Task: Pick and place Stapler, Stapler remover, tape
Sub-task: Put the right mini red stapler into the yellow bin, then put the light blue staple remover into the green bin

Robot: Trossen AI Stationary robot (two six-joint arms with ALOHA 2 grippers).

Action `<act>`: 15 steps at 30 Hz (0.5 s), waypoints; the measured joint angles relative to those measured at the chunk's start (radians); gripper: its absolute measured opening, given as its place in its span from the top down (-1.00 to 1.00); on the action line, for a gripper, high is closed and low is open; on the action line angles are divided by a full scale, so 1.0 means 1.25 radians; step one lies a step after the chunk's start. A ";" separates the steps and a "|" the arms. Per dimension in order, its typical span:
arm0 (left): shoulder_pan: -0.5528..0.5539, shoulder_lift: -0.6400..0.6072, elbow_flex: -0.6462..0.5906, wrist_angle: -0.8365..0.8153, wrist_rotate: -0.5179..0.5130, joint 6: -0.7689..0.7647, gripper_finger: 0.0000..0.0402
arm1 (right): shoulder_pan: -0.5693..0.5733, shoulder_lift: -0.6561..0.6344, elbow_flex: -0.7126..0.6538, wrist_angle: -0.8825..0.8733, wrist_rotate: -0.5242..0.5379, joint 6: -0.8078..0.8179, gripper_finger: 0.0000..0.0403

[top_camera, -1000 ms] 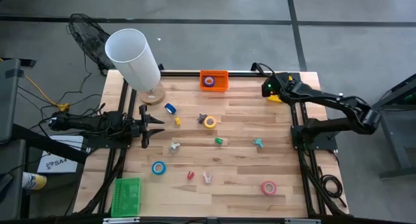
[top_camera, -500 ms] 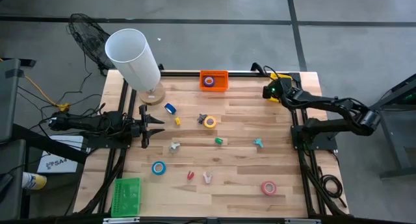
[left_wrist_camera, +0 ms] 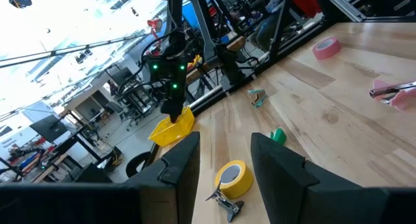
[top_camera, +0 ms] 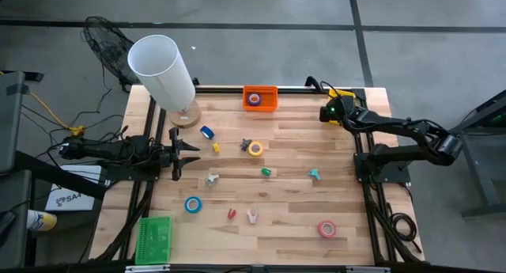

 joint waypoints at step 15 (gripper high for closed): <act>0.000 0.000 0.000 0.000 0.000 0.000 0.33 | 0.003 -0.003 0.039 -0.002 -0.079 -0.079 0.10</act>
